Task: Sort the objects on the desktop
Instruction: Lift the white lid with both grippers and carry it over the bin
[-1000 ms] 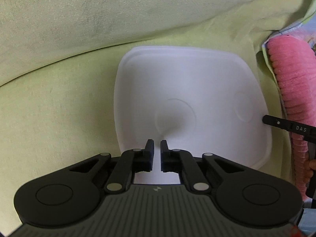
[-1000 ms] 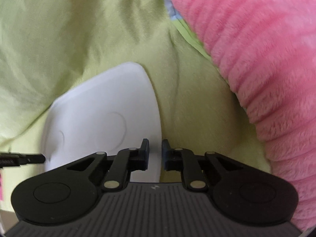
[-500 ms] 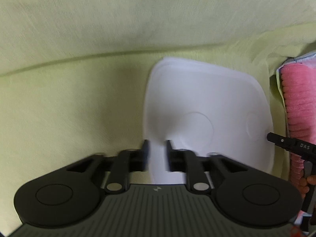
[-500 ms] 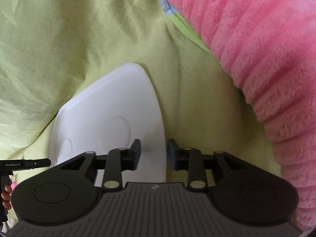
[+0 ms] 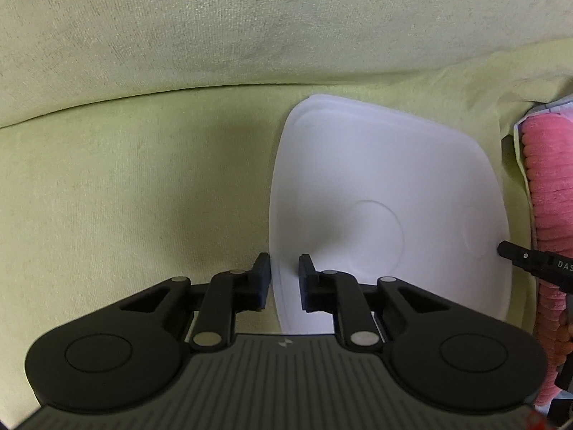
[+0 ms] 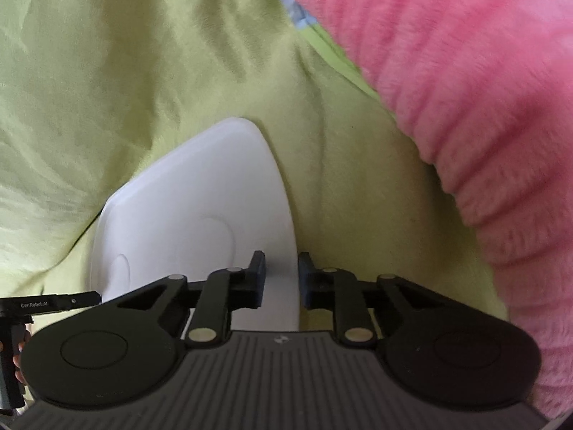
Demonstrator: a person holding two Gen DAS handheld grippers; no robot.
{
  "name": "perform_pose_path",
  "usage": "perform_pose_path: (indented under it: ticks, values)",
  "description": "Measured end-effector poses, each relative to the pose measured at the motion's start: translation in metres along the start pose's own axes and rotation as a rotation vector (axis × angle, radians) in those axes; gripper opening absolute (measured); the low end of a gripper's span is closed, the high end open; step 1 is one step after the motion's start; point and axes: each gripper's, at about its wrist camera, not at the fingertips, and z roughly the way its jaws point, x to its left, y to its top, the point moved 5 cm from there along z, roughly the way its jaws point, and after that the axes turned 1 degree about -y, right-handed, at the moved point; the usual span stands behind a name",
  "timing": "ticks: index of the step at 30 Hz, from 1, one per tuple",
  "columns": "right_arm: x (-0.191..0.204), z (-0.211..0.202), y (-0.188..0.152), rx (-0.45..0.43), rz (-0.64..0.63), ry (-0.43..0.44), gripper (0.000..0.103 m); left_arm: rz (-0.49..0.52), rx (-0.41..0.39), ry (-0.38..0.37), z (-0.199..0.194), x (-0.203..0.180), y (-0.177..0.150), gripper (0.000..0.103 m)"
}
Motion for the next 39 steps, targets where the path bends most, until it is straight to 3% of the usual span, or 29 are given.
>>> perform_pose_path:
  ticks: [6, 20, 28, 39]
  values:
    - [0.004, -0.016, -0.008, -0.021, -0.032, -0.008, 0.016, -0.006, -0.016, -0.020, -0.008, -0.004, -0.005, 0.017]
    - [0.039, -0.082, -0.027, -0.116, -0.085, 0.052, 0.015, 0.008, -0.137, -0.046, -0.089, -0.013, -0.025, 0.017]
    - [0.072, -0.115, -0.048, -0.156, -0.139, 0.091, 0.015, 0.014, -0.214, -0.030, -0.143, -0.006, -0.052, 0.017]
    - [0.142, -0.154, -0.098, -0.187, -0.251, 0.169, 0.015, -0.017, -0.335, 0.009, -0.231, 0.031, -0.116, 0.017]
